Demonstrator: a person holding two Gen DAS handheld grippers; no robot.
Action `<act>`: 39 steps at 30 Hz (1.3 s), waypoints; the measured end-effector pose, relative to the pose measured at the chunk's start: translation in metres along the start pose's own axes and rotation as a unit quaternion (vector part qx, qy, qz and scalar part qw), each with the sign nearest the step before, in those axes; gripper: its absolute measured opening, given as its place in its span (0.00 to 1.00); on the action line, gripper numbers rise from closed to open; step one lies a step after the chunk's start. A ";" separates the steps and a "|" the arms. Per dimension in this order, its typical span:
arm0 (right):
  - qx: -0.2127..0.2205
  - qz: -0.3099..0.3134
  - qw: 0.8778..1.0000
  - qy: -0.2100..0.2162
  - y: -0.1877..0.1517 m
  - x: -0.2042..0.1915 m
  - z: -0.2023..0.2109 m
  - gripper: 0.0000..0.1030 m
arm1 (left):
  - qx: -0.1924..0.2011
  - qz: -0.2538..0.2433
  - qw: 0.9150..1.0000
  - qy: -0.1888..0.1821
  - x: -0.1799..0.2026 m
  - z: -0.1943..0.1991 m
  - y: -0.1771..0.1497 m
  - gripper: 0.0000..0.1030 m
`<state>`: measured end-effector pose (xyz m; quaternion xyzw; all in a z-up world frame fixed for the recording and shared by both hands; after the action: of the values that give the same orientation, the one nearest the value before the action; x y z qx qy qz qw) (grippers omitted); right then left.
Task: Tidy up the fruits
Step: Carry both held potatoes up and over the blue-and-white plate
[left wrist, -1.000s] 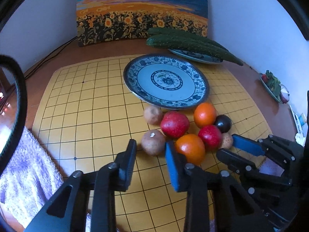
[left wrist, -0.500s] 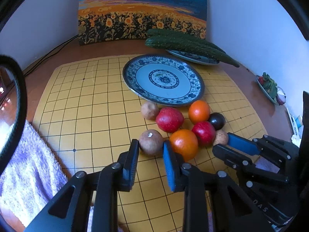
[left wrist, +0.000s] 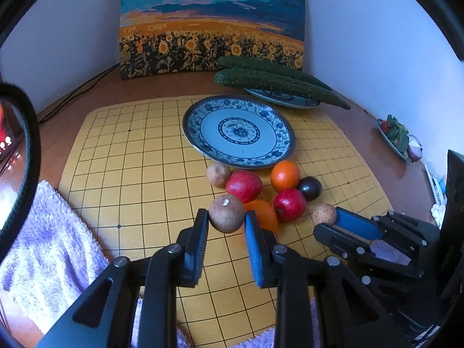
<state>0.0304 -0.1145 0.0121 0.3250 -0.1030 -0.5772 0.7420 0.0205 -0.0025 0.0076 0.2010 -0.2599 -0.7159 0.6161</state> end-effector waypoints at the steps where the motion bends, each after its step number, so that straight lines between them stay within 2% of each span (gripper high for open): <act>1: 0.001 0.001 1.000 0.000 0.001 0.000 0.001 0.25 | 0.001 -0.001 1.000 0.000 0.000 0.001 0.001 0.26; 20: 0.018 0.021 1.000 0.002 0.049 -0.006 0.016 0.25 | 0.016 -0.017 1.000 -0.001 -0.002 0.010 0.052 0.26; 30: 0.013 0.015 1.000 0.004 0.074 0.000 -0.001 0.25 | 0.012 -0.023 1.000 -0.001 -0.003 -0.010 0.077 0.26; 39: 0.006 0.002 1.000 0.001 0.087 0.006 -0.025 0.25 | -0.007 -0.017 1.000 -0.007 -0.006 -0.041 0.083 0.26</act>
<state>0.1146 -0.1003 0.0436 0.3297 -0.1063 -0.5744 0.7417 0.1107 -0.0101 0.0264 0.1956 -0.2558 -0.7293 0.6037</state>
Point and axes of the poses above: each gripper's, at about its wrist camera, not at the fingertips, and z roughly against the way its jaws point, x to its right, y to its top, the point moved 4 cm from there along -z, roughly the way its jaws point, and after that the axes turned 9 degrees about -z, right-handed, at the moved point
